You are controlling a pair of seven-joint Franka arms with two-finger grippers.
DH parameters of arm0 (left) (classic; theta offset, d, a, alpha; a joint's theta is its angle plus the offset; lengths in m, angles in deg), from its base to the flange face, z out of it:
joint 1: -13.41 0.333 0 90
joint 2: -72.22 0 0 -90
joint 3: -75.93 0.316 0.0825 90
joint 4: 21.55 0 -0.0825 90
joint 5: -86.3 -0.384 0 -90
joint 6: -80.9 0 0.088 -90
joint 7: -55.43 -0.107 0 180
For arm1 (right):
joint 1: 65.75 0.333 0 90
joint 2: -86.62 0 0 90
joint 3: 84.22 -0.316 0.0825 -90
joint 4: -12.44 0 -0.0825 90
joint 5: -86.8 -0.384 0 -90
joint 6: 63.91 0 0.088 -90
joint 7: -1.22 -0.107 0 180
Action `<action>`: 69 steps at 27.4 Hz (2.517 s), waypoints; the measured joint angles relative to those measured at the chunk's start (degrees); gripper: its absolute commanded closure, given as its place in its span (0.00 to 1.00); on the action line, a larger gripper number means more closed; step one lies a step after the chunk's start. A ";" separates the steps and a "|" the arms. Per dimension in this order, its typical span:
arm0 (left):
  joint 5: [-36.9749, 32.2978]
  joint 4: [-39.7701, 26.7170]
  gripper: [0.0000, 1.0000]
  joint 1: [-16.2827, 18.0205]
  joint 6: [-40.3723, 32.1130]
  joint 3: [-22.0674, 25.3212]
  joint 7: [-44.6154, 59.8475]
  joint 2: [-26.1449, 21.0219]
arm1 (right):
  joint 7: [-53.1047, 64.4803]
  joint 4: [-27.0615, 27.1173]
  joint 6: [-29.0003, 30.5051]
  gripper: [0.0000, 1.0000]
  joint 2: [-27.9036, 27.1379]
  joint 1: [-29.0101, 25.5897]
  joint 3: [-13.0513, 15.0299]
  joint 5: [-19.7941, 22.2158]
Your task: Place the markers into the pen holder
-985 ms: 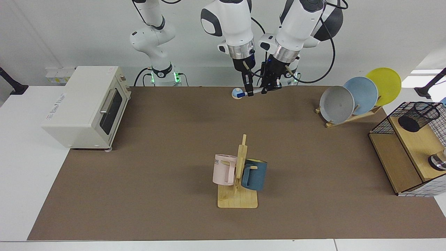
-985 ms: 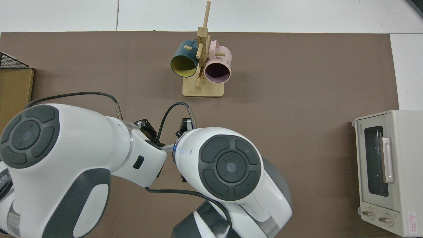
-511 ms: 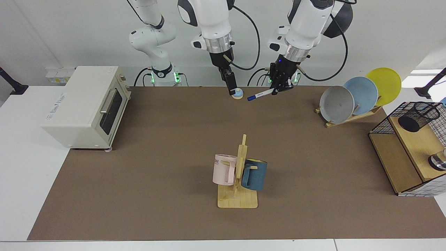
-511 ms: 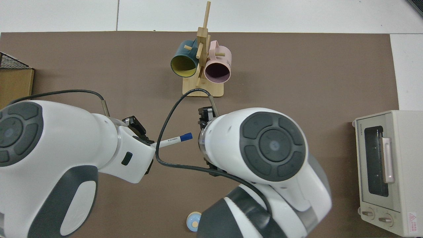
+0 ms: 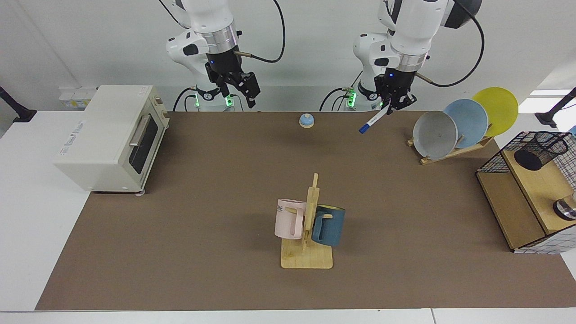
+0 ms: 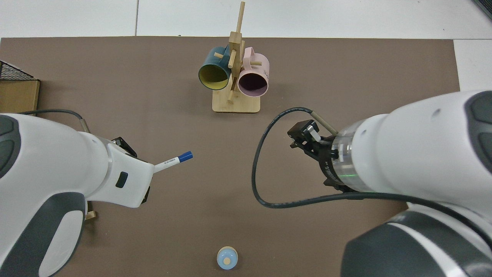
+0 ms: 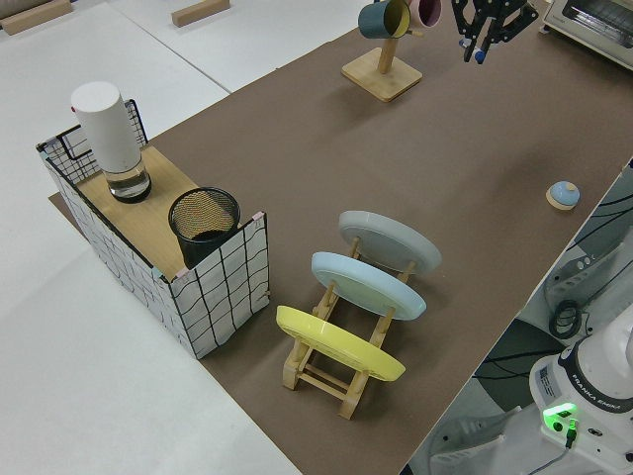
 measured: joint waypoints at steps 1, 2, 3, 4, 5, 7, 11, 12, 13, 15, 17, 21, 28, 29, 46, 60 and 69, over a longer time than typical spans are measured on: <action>-0.62 0.54 1.00 0.68 -0.81 0.16 0.55 0.04 | 4.23 0.00 -0.63 0.00 0.26 -1.00 0.08 0.10; -1.30 0.91 1.00 1.24 -1.36 0.27 0.77 0.06 | 7.43 0.00 -1.09 0.00 0.45 -1.76 0.16 0.16; -2.06 1.24 1.00 1.71 -1.84 0.38 0.85 0.06 | 10.38 0.00 -1.40 0.00 0.60 -2.47 0.23 0.24; -2.74 1.56 1.00 2.13 -2.18 0.48 0.90 0.07 | 13.22 0.00 -1.62 0.00 0.75 -3.16 0.28 0.45; -3.45 1.93 1.00 2.53 -2.50 0.68 1.00 0.08 | 15.99 0.00 -1.78 0.00 0.88 -3.83 0.34 0.79; -4.31 2.95 1.00 3.16 -3.34 1.51 1.05 0.08 | 21.29 0.00 -1.93 0.00 1.11 -4.98 0.43 1.53; -7.03 5.52 1.00 4.15 -5.28 3.50 0.83 0.08 | 28.55 0.00 -1.98 0.00 1.26 -5.90 0.49 3.16; -8.39 6.08 1.00 4.29 -5.67 3.85 0.58 0.08 | 29.63 0.00 -1.98 0.00 1.26 -5.99 0.49 3.46; -9.98 6.58 1.00 4.35 -6.07 4.13 0.20 0.07 | 30.58 0.00 -1.98 0.00 1.26 -6.13 0.48 3.66; -13.40 7.33 1.00 4.35 -6.59 4.41 -0.97 0.02 | 32.13 0.00 -1.97 0.00 1.27 -6.56 0.44 3.85; -16.67 7.98 1.00 4.36 -6.72 4.49 -2.85 -0.17 | 33.52 0.00 -1.97 0.00 1.27 -7.12 0.42 3.97; -23.22 10.32 1.00 4.37 -6.74 5.21 -9.04 -1.47 | 36.21 0.00 -1.97 0.00 1.26 -8.48 0.44 4.06; -29.65 17.97 1.00 4.48 -5.93 11.55 -23.36 -7.06 | 37.49 -0.05 -1.97 0.00 0.99 -8.89 0.31 4.79; -30.05 19.11 1.00 4.66 -5.11 12.80 -25.63 -7.99 | 37.49 -0.05 -1.97 0.00 0.91 -8.89 0.27 4.87; -42.63 21.98 1.00 8.58 3.77 15.79 -39.00 -11.25 | 39.43 2.26 -2.27 0.00 -1.33 -8.91 0.19 5.24; -50.31 17.47 1.00 10.62 8.89 16.32 -41.05 -12.16 | 39.46 2.36 -3.37 0.00 -1.66 -8.91 0.16 7.87; -53.13 12.92 1.00 16.56 19.38 16.53 -41.06 -14.55 | 39.46 2.19 -3.74 0.00 -1.55 -8.91 0.07 8.12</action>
